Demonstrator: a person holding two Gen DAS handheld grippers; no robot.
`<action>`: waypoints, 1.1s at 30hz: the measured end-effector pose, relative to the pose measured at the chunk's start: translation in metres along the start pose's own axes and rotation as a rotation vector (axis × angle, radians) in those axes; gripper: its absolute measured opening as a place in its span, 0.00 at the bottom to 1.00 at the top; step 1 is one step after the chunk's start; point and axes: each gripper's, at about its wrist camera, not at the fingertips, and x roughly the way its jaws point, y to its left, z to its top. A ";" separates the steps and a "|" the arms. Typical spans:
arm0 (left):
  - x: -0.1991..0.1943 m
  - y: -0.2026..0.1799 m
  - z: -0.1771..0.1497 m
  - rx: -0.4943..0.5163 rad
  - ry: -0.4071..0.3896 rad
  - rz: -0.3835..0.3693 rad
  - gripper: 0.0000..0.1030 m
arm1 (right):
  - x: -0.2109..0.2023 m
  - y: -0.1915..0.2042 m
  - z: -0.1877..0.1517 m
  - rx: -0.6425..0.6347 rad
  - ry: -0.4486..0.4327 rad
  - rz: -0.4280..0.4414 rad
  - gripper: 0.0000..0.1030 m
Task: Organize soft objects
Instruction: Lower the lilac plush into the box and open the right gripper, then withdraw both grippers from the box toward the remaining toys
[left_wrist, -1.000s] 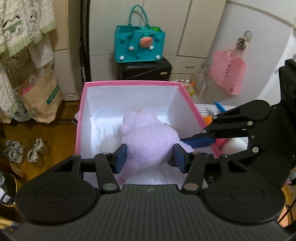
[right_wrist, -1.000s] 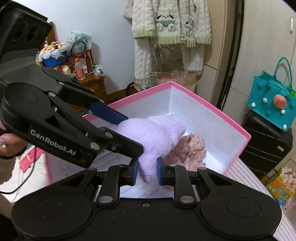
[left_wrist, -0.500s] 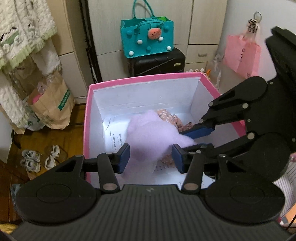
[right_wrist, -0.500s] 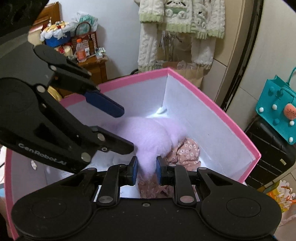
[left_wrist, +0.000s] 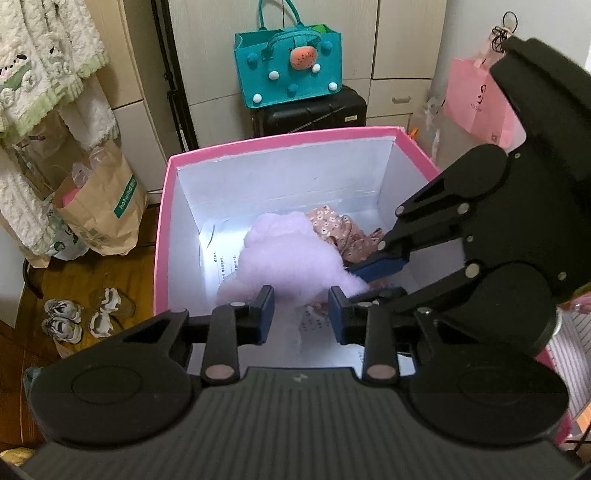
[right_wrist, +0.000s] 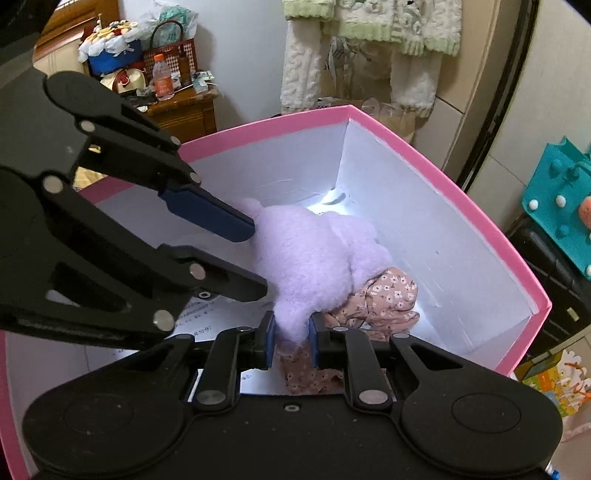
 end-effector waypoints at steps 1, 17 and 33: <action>-0.002 0.000 0.000 -0.003 -0.004 0.000 0.30 | -0.001 0.000 -0.001 0.002 -0.002 -0.003 0.20; -0.057 0.000 -0.018 -0.030 -0.108 0.013 0.40 | -0.080 0.024 -0.029 0.124 -0.139 -0.057 0.55; -0.126 -0.026 -0.038 0.041 -0.106 -0.050 0.53 | -0.161 0.069 -0.058 0.192 -0.226 -0.053 0.56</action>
